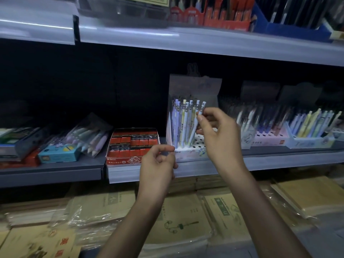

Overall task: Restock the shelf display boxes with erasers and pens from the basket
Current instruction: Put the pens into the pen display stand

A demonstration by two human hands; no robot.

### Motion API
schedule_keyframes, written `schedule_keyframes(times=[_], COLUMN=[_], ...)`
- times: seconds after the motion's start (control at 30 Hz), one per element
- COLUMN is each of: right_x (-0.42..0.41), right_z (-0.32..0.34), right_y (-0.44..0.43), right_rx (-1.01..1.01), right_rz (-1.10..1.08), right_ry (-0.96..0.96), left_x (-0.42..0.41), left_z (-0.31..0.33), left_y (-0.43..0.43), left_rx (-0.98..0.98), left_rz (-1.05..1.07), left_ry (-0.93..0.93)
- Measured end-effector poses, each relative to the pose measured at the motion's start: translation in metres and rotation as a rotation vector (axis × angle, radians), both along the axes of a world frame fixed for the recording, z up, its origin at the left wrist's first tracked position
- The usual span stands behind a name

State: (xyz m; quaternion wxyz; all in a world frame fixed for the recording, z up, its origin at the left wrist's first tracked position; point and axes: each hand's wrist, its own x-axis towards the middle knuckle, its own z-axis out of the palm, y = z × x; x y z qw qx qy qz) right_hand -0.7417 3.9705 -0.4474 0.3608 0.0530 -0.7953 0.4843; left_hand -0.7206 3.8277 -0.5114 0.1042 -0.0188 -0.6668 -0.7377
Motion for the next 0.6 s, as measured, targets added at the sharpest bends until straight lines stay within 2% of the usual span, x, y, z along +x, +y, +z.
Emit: schedule_keyframes(times=[0.23, 0.6], right_x=[-0.011, -0.005], right_z=[-0.002, -0.016], right_y=[-0.003, 0.001], right_rx=[0.048, 0.002], right_rz=[-0.032, -0.027], right_ry=[-0.045, -0.158], left_x=[0.005, 0.009], left_z=[-0.005, -0.007], left_y=[0.003, 0.004], left_rx=[-0.147, -0.364], left_rz=[-0.013, 0.014], left_ry=[0.045, 0.093])
